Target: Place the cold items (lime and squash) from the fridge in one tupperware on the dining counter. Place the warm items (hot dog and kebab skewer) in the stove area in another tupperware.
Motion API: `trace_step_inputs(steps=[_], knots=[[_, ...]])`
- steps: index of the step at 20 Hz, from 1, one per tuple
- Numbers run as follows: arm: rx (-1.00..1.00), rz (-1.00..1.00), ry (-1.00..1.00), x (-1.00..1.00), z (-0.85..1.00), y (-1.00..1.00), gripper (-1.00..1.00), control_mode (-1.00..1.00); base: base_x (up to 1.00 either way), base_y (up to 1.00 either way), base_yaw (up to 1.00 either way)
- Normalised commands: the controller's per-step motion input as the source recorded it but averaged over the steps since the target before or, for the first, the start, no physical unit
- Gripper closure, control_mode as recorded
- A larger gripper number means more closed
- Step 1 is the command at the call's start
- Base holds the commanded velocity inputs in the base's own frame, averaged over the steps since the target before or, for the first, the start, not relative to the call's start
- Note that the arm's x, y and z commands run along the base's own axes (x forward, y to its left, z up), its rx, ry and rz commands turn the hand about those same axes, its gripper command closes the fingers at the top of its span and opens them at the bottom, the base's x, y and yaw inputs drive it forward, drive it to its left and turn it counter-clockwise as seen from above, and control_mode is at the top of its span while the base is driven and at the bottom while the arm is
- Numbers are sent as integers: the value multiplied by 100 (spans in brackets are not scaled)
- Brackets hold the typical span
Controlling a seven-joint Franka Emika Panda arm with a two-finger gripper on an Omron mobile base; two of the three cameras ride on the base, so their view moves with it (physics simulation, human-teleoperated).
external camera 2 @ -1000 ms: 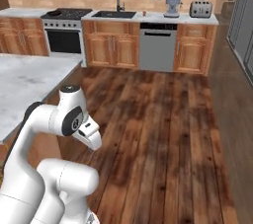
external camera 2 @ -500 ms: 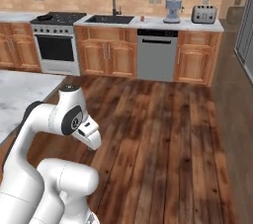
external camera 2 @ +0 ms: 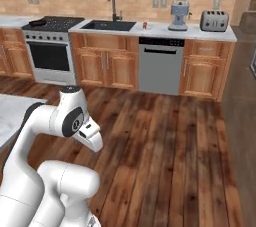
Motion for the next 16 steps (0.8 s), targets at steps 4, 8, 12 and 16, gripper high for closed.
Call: trace_step_inputs(steps=[4,8,12,16], knots=[[0,0,0,0,0,0,-100,100,100,0,8],[0,0,0,0,0,0,-100,100,100,0,8],[0,0,0,0,0,0,-100,100,100,0,7],[0,0,0,0,0,0,-100,100,100,-1,7]])
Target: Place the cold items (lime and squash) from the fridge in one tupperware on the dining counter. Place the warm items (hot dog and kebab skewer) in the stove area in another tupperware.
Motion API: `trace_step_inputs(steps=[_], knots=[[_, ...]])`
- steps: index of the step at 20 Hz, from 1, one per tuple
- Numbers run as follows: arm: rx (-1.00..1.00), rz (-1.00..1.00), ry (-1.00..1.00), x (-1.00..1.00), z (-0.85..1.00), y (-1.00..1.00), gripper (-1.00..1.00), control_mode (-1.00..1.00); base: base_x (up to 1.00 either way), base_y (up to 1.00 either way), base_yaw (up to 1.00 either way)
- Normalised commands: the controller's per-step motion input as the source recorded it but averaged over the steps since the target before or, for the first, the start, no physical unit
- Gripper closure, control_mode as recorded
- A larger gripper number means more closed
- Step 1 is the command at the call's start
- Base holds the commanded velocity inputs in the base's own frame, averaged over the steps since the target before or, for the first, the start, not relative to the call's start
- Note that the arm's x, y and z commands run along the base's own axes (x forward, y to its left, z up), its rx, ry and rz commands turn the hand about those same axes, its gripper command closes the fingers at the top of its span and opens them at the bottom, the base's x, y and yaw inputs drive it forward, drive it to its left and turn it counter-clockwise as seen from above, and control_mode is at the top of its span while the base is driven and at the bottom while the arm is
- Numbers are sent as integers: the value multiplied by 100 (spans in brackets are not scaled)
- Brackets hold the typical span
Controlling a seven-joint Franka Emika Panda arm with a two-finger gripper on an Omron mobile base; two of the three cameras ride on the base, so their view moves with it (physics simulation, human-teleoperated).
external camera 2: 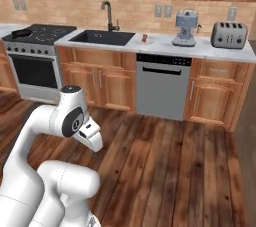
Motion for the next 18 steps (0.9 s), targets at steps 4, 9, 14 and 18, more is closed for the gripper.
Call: trace_step_inputs(steps=[4,9,14,18], knots=[[0,0,0,0,0,0,-100,100,100,0,5],[0,0,0,0,0,0,-100,100,100,0,2],[0,0,0,0,0,0,-100,100,100,0,2],[0,0,0,0,0,0,-100,100,100,0,2]])
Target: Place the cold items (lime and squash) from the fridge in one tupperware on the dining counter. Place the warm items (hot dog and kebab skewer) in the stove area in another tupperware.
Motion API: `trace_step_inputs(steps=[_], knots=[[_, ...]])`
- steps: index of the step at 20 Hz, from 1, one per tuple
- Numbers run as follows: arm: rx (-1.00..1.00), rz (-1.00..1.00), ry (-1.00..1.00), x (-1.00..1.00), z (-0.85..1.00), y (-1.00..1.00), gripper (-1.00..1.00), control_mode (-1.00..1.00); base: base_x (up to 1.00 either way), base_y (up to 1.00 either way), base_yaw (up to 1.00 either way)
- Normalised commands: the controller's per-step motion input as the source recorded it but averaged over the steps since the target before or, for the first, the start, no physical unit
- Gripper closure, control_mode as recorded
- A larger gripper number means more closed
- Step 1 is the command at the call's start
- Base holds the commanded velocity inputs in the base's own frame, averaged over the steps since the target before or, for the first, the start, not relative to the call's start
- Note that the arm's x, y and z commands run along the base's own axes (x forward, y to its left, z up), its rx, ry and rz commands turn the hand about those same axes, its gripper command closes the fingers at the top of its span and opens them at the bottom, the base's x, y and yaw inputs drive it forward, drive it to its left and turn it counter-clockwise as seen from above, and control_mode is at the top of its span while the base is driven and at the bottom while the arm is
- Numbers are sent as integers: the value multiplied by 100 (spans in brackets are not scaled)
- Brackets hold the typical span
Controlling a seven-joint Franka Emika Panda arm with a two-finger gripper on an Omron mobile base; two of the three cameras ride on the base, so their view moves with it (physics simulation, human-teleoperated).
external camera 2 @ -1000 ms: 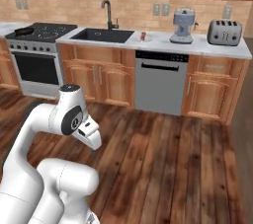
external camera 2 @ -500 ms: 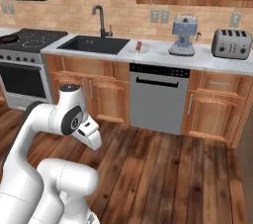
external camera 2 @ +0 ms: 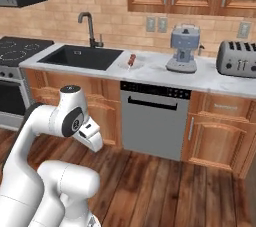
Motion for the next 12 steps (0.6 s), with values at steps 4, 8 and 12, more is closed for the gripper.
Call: trace_step_inputs(steps=[4,8,12], knots=[[0,0,0,0,0,0,-100,100,93,0,4],[0,0,0,0,0,0,-100,100,63,6,2],[0,0,0,0,0,0,-100,100,37,28,0]])
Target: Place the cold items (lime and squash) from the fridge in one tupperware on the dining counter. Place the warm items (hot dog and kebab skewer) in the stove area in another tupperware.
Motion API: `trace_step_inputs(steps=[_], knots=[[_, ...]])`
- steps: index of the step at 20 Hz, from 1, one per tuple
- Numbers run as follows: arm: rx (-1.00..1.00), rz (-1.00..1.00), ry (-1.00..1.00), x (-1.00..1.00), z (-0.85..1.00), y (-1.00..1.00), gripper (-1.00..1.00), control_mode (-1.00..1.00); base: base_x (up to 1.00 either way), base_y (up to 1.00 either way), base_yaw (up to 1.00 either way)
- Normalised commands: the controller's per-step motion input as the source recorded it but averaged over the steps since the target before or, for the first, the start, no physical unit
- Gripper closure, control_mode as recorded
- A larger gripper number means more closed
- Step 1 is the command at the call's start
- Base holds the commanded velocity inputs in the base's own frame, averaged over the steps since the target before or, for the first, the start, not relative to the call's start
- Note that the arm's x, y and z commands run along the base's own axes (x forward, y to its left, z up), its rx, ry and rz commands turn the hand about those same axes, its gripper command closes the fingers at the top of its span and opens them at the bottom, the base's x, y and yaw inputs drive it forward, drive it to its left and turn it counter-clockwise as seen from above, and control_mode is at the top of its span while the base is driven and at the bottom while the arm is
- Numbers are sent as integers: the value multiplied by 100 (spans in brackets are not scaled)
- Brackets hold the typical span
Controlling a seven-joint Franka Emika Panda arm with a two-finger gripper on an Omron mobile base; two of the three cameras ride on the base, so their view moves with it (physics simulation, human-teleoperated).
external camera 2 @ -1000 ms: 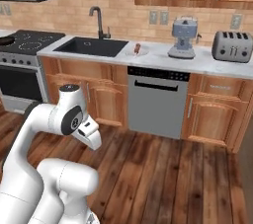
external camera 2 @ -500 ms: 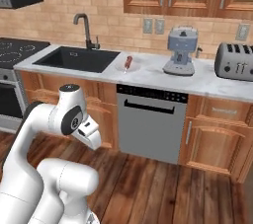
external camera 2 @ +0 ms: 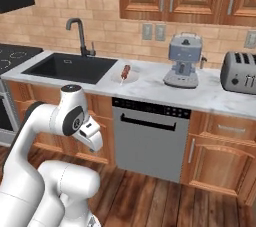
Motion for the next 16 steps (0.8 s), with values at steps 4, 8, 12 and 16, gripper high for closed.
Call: trace_step_inputs(steps=[4,8,12,16], knots=[[0,0,0,0,0,0,-100,100,19,37,0],[0,0,0,0,0,0,-100,100,29,46,0],[0,0,0,0,0,0,-100,100,65,37,0],[0,0,0,0,0,0,-100,100,74,24,0]])
